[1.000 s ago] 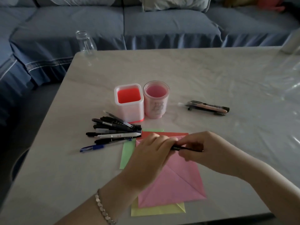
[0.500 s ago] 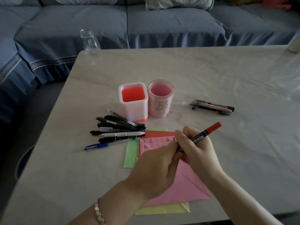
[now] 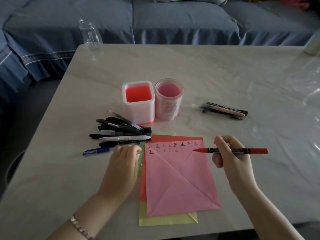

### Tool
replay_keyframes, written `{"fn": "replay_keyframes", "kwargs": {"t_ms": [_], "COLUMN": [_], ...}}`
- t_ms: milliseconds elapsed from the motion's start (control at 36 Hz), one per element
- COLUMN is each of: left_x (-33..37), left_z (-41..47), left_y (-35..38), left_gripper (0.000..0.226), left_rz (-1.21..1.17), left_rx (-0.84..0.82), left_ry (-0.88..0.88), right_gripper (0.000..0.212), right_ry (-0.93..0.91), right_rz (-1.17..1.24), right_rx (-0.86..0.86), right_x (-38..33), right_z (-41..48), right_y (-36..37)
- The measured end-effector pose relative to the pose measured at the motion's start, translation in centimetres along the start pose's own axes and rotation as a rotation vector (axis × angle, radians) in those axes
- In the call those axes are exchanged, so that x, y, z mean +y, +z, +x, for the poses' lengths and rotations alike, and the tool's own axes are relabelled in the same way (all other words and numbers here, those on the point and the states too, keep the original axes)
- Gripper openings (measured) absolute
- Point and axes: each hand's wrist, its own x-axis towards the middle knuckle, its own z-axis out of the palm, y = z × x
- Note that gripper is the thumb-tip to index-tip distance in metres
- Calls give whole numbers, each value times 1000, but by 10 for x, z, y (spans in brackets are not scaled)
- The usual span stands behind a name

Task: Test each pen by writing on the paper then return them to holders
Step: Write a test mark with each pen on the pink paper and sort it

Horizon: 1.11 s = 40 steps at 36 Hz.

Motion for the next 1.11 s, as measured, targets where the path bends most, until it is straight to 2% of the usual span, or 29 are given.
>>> {"fn": "replay_keyframes", "kwargs": {"t_ms": [139, 222, 361, 472, 556, 750, 1111], "left_x": [-13, 6, 39, 41, 35, 29, 30], "left_z": [-10, -4, 9, 16, 16, 15, 15], "left_y": [10, 6, 14, 30, 38, 44, 44], "left_gripper": [29, 27, 28, 36, 42, 45, 42], "left_rz": [194, 159, -3, 50, 35, -45, -100], "left_rx": [25, 24, -189, -359, -427, -405, -391], "left_ry": [19, -7, 165, 233, 234, 222, 193], "right_gripper": [21, 26, 27, 21, 23, 43, 38], "right_ry": [23, 27, 30, -63, -103, -132, -264], "right_rz": [-27, 40, 105, 29, 6, -21, -198], "right_rx": [-7, -36, -91, -16, 56, 190, 245], "right_x": [11, 12, 11, 15, 21, 38, 67], "right_z": [3, 5, 13, 18, 21, 30, 37], "right_y": [1, 5, 15, 21, 25, 43, 62]}}
